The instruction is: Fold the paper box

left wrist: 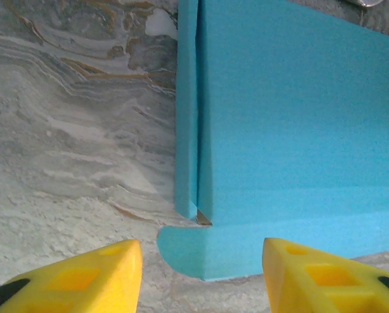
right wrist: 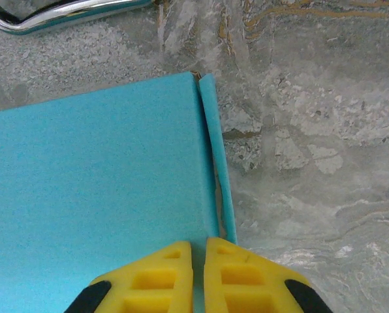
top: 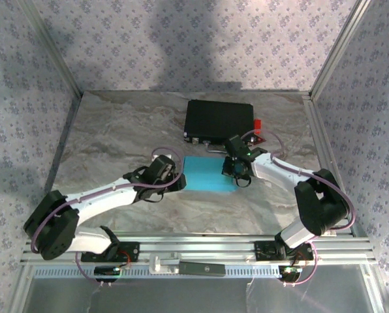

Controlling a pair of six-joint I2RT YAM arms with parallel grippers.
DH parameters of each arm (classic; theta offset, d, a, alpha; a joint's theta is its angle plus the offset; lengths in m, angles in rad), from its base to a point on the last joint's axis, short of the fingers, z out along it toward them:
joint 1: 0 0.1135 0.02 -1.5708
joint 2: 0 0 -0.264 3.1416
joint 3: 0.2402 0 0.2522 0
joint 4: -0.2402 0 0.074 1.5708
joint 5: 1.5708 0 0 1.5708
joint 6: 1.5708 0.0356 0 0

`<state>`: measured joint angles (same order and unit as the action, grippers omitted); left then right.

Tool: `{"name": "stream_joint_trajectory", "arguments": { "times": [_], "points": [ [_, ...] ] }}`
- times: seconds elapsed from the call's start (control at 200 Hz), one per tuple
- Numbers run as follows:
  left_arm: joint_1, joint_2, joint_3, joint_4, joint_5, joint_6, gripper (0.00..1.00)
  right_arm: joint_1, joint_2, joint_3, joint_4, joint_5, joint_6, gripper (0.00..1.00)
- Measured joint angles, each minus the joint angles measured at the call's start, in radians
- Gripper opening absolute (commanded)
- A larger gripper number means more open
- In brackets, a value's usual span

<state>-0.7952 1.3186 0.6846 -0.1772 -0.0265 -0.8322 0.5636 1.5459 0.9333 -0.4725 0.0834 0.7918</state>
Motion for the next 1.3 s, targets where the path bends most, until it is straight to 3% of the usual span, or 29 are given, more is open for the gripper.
{"name": "stream_joint_trajectory", "arguments": {
  "times": [0.32,0.485,0.65,0.775,0.864,1.129,1.299],
  "points": [
    [0.048,0.159,0.075,0.050,0.068,0.055,0.53,0.031,0.031,0.028,-0.014,0.059,-0.008,0.07],
    [0.054,0.245,0.103,0.088,0.087,0.083,0.40,0.039,0.032,0.029,-0.014,0.077,-0.016,0.07],
    [0.055,0.268,0.107,0.123,0.091,0.084,0.28,0.041,0.034,0.037,-0.029,0.091,-0.039,0.20],
    [0.055,0.268,0.085,0.167,0.090,0.075,0.28,0.041,0.002,0.038,-0.065,0.097,-0.072,0.37],
    [0.053,0.267,0.078,0.182,0.090,0.068,0.28,0.038,-0.053,0.032,-0.113,0.095,-0.094,0.44],
    [0.044,0.267,0.077,0.185,0.081,0.061,0.27,-0.053,-0.142,-0.060,-0.072,-0.039,-0.180,0.53],
    [0.040,0.267,0.077,0.186,0.077,0.061,0.27,-0.120,-0.122,-0.097,-0.006,-0.165,-0.224,0.42]
  ]
}}
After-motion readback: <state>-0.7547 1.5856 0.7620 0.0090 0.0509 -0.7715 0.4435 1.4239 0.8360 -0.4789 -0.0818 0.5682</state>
